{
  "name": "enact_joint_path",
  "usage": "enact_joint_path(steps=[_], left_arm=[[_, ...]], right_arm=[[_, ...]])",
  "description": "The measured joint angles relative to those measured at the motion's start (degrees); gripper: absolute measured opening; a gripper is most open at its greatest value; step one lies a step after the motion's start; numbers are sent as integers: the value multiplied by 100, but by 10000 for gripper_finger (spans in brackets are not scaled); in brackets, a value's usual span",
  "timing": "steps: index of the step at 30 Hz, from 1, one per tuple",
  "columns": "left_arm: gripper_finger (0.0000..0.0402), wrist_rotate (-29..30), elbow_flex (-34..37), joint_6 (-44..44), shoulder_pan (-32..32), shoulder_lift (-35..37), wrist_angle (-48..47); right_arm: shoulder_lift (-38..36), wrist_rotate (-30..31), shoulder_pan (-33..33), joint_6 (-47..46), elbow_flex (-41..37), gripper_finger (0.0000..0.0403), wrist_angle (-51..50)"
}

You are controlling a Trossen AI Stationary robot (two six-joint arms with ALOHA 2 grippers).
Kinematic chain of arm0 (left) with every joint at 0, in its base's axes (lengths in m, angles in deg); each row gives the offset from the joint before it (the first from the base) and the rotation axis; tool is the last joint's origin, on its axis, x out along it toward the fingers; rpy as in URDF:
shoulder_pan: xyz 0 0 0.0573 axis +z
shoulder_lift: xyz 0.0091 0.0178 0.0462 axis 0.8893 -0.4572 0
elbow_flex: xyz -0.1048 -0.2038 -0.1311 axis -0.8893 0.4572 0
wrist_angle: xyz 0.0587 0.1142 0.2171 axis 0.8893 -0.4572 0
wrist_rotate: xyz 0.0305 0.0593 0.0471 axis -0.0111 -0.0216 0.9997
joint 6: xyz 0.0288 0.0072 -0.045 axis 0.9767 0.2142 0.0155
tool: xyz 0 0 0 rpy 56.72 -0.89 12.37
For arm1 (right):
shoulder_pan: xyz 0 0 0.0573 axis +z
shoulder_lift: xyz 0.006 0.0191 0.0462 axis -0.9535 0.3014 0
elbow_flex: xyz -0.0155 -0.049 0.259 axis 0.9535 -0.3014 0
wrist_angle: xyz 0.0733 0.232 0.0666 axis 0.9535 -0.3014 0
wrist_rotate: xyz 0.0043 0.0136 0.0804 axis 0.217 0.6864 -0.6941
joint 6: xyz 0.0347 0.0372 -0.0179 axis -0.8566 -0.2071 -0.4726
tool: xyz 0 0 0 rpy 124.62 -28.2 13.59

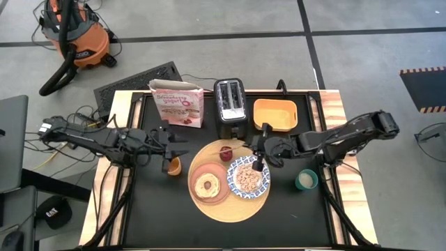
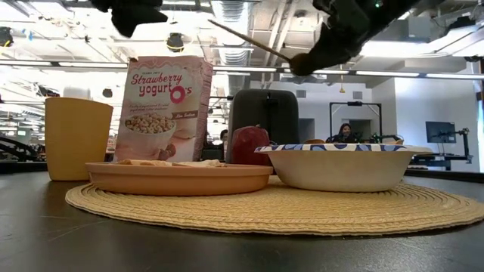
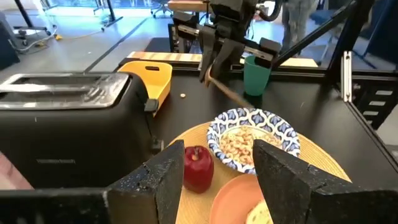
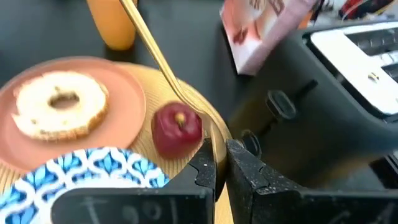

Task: Arrange a breakfast setting
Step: Move the spoon beside the bowl on the table mat

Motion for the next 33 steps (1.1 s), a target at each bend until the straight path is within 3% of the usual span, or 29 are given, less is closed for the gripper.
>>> enact_joint_path(steps=[10,18,33], left_arm=[[179,-7,-1502,270,238,-1570,-937],[225,-55,-2677,-10,369,-2827,-2004],[235,-25,-3567,-71,478,-4607,-2915]], right_arm=[[595,21,-180,-40,1252,40,-1813],[1282,24,-180,-69,2188,40,-2818],[1705,21,-128,-88,2603,40,-3091]])
